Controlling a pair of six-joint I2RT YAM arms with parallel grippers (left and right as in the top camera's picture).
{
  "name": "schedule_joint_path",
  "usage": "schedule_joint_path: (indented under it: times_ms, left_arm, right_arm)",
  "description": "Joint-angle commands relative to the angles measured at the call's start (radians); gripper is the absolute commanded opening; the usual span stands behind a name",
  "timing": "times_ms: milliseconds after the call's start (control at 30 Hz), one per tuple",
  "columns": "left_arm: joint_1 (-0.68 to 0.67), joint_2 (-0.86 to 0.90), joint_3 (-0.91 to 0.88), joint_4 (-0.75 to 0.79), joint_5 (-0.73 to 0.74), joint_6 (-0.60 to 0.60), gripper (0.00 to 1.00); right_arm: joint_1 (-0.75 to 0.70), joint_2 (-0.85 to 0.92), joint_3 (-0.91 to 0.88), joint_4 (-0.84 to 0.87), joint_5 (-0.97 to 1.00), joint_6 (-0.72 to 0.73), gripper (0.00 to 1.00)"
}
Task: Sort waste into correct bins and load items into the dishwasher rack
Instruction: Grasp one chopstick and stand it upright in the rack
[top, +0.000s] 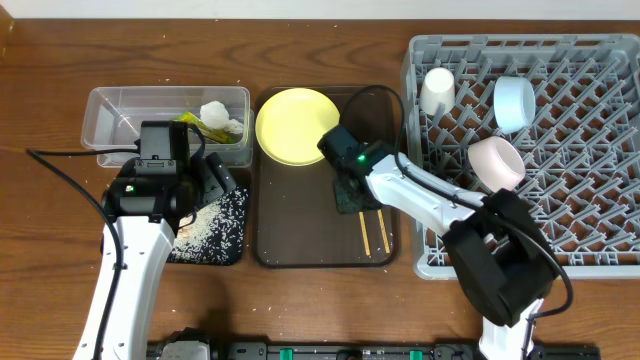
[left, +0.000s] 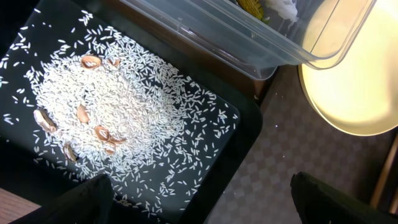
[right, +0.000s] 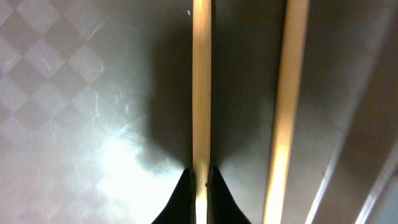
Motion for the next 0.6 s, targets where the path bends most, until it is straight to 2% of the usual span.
schedule_joint_path:
  times_ms: [0,167,300,567]
  left_arm:
    - [0.004,0.002,0.010,-0.003,-0.008,0.001,0.94]
    - [0.004,0.002,0.010,-0.003,-0.009,0.001,0.94]
    - [0.004,0.002,0.010,-0.003,-0.008,0.001,0.94]
    - [0.004,0.002,0.010,-0.003,-0.008,0.001,0.94]
  right_arm:
    - [-0.047,-0.121,0.054,-0.025,0.006,-0.009,0.01]
    - [-0.145,-0.300,0.075,-0.074,0.006,-0.092,0.01]
    - [-0.242,-0.394,0.075,-0.138,0.010,-0.106,0.01]
    - [-0.418,-0.391,0.069,-0.265,0.010,-0.177,0.01]
